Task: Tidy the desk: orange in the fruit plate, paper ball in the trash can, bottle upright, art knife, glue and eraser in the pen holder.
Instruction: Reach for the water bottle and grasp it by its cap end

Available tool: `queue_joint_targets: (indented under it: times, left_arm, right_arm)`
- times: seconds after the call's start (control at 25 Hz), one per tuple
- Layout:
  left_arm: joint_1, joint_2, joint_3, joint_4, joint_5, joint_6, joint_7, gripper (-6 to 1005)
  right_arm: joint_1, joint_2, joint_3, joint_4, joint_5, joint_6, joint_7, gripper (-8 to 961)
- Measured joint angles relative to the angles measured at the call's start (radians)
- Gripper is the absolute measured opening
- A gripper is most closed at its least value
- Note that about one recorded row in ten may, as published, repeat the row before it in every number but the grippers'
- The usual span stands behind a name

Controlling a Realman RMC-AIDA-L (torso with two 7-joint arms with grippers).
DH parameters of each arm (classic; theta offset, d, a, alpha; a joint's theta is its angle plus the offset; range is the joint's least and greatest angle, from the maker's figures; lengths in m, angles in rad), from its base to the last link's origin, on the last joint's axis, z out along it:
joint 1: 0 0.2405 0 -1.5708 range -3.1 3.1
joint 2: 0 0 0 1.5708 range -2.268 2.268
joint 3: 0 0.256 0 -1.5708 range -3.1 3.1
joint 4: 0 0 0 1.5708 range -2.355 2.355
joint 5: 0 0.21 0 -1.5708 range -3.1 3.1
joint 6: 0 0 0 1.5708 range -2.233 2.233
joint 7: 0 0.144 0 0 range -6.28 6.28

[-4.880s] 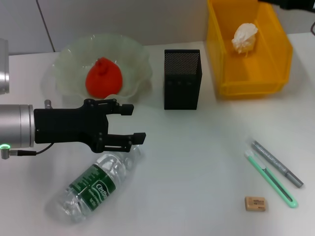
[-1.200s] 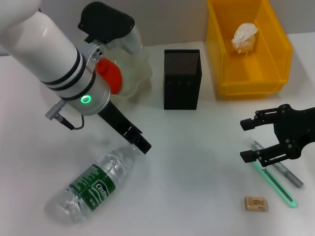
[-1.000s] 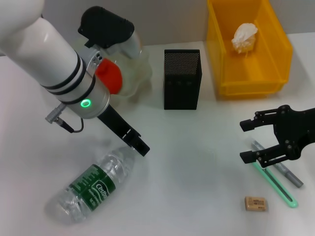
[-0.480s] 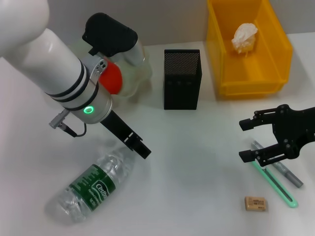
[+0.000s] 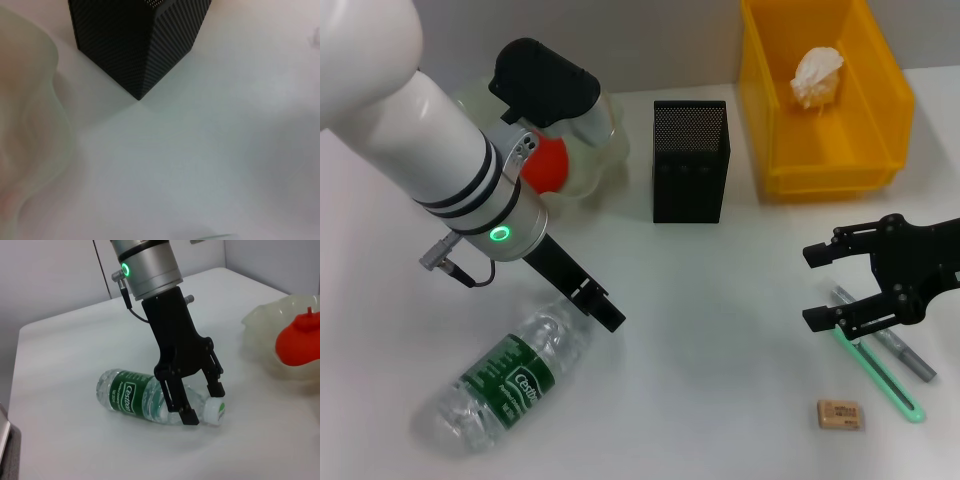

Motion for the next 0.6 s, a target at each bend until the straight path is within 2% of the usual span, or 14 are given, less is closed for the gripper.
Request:
queue_joint_targets:
  times: [0.48, 0.6]
  left_arm:
    - [0.004, 0.000, 0.016, -0.002, -0.001, -0.015, 0.009, 800]
    - [0.007, 0.000, 0.024, -0.002, -0.002, -0.016, 0.010, 759]
  right_arm:
    - [-0.001, 0.000, 0.007, 0.000, 0.001, 0.000, 0.000, 824]
    - [-0.002, 0.000, 0.008, 0.000, 0.002, 0.000, 0.000, 824]
